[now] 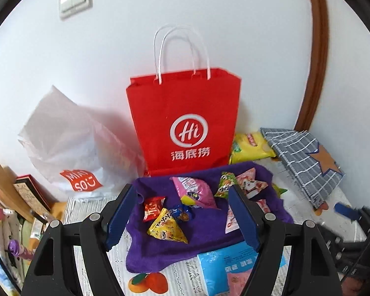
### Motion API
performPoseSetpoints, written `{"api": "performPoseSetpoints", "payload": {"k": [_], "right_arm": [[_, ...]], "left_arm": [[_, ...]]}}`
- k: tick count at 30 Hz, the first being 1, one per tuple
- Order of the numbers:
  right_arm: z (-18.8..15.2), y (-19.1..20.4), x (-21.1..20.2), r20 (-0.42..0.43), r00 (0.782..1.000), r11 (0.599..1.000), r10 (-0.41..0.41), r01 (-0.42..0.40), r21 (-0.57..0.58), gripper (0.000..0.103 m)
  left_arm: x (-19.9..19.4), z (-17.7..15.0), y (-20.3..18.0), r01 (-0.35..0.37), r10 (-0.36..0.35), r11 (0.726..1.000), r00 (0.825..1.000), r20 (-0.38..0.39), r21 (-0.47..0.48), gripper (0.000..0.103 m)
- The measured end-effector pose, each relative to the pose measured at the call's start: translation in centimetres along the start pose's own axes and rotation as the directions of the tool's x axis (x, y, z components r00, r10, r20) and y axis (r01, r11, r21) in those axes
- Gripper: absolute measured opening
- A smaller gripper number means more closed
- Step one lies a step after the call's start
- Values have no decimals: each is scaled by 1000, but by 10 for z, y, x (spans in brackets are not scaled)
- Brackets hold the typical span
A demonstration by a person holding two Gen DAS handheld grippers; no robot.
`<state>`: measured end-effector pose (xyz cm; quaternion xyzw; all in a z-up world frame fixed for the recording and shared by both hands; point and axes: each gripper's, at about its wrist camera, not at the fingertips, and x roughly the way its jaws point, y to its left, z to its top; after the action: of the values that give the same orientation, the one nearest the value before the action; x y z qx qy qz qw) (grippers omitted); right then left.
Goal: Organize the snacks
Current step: 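Open both tools and withdraw from the purple towel, then reach both tools toward the pink candy packets beside the blue tissue pack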
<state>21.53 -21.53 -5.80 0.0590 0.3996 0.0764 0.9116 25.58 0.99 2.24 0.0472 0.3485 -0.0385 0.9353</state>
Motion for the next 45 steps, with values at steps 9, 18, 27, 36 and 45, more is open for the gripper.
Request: {"api": "performPoseSetpoints", "payload": {"k": [9, 18, 27, 36, 45], "right_arm": [[-47, 55, 5, -40, 993, 979, 114, -120, -165, 78], [-55, 90, 51, -99, 983, 970, 153, -169, -177, 66], [-85, 79, 62, -142, 983, 972, 115, -141, -190, 57], [-115, 53, 53, -170, 982, 977, 81, -112, -183, 57], [-132, 43, 69, -202, 974, 974, 105, -141, -175, 63]], "left_arm": [[-19, -30, 23, 97, -104, 990, 993, -64, -107, 75], [-18, -86, 59, 55, -80, 980, 988, -129, -191, 75], [-10, -121, 62, 55, -87, 979, 983, -159, -194, 75], [4, -145, 55, 80, -121, 975, 974, -193, -206, 75], [15, -159, 42, 87, -132, 977, 963, -235, -193, 75]]}}
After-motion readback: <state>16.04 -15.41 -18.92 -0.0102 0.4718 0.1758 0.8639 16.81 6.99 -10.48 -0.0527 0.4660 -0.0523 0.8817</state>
